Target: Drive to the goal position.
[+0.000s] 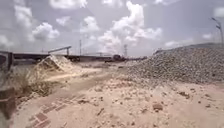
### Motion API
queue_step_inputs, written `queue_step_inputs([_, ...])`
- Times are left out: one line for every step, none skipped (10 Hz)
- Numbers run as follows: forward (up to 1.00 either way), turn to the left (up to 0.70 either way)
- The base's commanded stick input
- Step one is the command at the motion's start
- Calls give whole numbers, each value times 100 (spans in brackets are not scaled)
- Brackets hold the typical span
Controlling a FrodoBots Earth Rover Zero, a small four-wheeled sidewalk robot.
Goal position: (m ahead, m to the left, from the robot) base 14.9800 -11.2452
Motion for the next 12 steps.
queue_step_inputs([46, 28])
queue_step_inputs([44, 27])
queue_step_inputs([44, 27])
queue_step_inputs([44, 27])
queue_step_inputs([44, 27])
queue_step_inputs([44, 27])
queue_step_inputs([44, 27])
queue_step_inputs([44, 27])
queue_step_inputs([44, 27])
queue_step_inputs([44, 27])
queue_step_inputs([44, 27])
queue_step_inputs([44, 27])
